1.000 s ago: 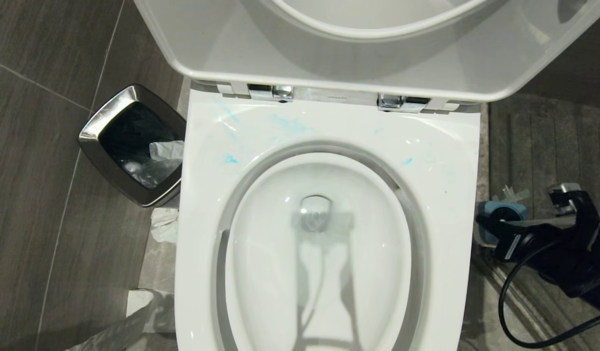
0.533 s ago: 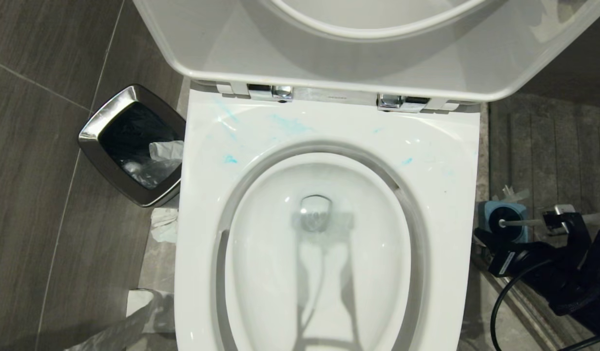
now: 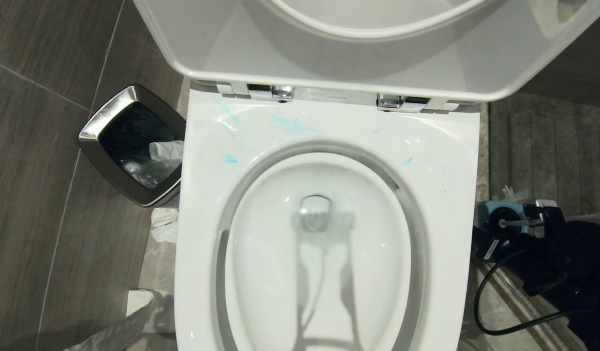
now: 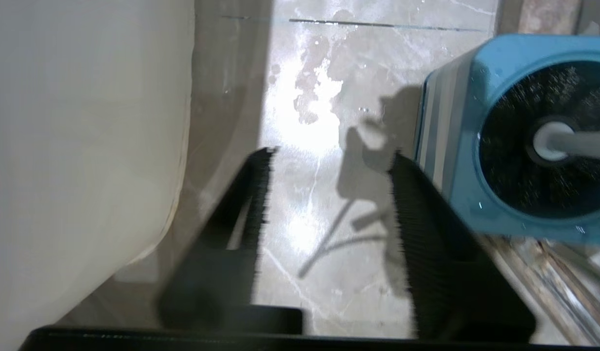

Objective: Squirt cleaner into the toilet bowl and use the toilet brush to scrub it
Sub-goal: Pour in the cleaning agent

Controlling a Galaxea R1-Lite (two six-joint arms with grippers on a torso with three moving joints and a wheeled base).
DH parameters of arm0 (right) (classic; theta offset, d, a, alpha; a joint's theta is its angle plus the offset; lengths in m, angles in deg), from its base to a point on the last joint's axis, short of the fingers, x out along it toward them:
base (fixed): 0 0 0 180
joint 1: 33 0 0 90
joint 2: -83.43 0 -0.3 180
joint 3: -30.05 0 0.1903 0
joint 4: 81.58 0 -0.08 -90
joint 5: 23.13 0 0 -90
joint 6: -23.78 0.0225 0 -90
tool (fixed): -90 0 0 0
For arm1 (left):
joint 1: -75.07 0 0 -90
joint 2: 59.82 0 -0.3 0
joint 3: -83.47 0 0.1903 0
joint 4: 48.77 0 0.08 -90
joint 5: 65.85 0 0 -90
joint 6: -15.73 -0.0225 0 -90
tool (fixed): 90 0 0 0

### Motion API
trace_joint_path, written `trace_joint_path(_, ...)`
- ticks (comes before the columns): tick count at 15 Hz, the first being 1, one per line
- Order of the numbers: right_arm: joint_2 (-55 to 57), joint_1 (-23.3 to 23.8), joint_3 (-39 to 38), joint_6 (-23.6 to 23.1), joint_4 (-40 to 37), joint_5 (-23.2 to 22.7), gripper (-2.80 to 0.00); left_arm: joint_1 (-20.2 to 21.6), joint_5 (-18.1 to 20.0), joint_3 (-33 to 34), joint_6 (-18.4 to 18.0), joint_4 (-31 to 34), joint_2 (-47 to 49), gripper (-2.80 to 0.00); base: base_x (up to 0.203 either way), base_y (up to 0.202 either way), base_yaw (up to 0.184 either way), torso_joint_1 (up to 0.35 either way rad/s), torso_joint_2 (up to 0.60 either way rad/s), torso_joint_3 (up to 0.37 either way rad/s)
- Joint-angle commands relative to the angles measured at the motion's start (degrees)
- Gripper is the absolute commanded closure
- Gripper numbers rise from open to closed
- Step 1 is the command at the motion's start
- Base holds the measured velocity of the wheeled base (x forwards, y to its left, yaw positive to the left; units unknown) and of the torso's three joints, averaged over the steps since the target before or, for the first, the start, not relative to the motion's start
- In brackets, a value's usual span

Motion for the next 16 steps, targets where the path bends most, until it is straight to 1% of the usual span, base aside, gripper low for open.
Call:
trace_joint_path(1, 2.3, 0.0, 2.8, -0.1, 0.5, 0.0, -2.8, 0.0, 0.0, 0.4, 0.0, 0.0, 0.0, 0.0, 0.0, 0.0, 0.0, 0.0, 0.0, 0.0)
trace_joint_path(2, 3.0, 0.0, 5.1, -0.3, 0.5, 0.1, -2.8, 0.0, 0.0, 0.4, 0.0, 0.0, 0.0, 0.0, 0.0, 0.0, 0.0, 0.0, 0.0, 0.0)
trace_joint_path(4, 5.8, -0.1, 10.6, -0.6, 0.5, 2.7, -2.8, 0.0, 0.0, 0.4, 0.0, 0.0, 0.0, 0.0, 0.0, 0.0, 0.0, 0.0, 0.0, 0.0)
trace_joint_path(6, 8.6, -0.2, 14.6, -3.0, 0.5, 4.1, -2.8, 0.0, 0.0, 0.4, 0.0, 0.0, 0.0, 0.0, 0.0, 0.0, 0.0, 0.0, 0.0, 0.0)
trace_joint_path(11, 13.5, -0.3, 25.1, -5.9, 0.5, 4.4, -2.8, 0.0, 0.0, 0.4, 0.0, 0.0, 0.0, 0.0, 0.0, 0.0, 0.0, 0.0, 0.0, 0.0)
trace_joint_path(16, 17.0, -1.3, 36.8, -7.2, 0.5, 4.4, -2.8, 0.0, 0.0, 0.4, 0.0, 0.0, 0.0, 0.0, 0.0, 0.0, 0.0, 0.0, 0.0, 0.0)
